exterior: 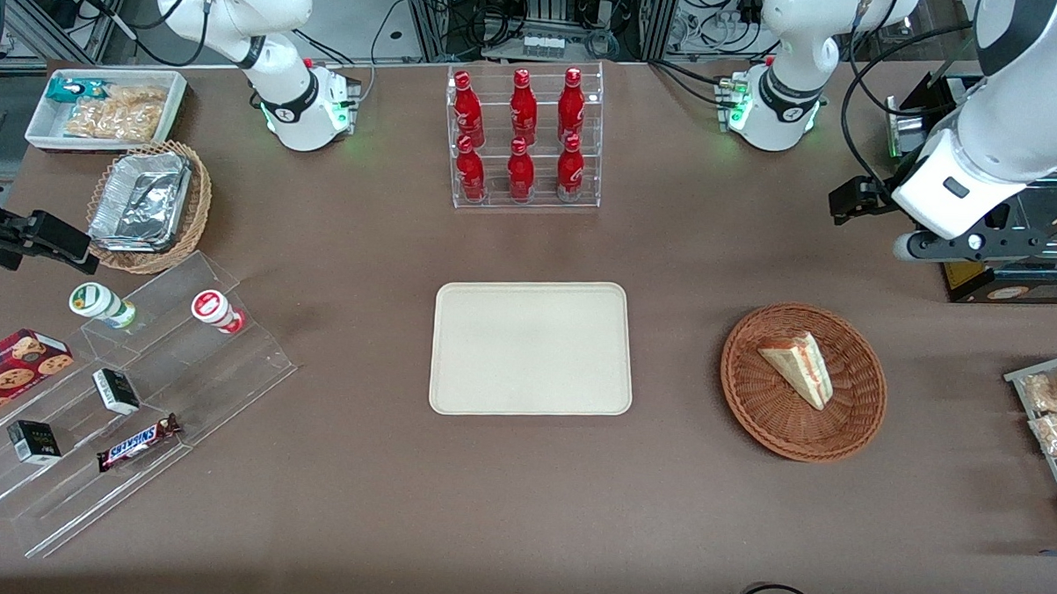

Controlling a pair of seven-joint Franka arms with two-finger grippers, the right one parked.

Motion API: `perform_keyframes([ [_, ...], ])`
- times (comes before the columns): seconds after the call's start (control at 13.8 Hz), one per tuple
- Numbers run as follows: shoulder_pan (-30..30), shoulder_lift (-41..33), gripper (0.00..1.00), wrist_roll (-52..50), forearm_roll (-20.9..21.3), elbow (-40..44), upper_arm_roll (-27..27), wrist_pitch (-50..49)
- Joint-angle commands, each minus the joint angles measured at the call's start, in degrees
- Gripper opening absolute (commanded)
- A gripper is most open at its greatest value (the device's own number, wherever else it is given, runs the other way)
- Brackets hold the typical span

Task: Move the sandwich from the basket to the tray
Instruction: 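Move the left gripper over the wicker basket holding the sandwich, then lower the left gripper and grasp the wrapped sandwich in the basket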

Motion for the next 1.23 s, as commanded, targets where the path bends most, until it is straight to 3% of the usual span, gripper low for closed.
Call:
perform_keyframes([
  [0.0,0.69,0.09,1.00,-0.73,-0.05,1.08,-0.65,-0.84],
  [0.22,0.96,1.39,1.00,-0.55,0.12,1.08,-0.48,-0.85],
  [0.44,1.40,8.49,1.00,-3.60,4.06,0.99,-0.39,-0.41],
  [0.73,2.36,20.19,1.00,-15.72,8.81,-0.15,-0.39,6.24],
  [1.16,2.36,27.94,1.00,-37.00,9.27,-1.56,-0.39,20.58],
])
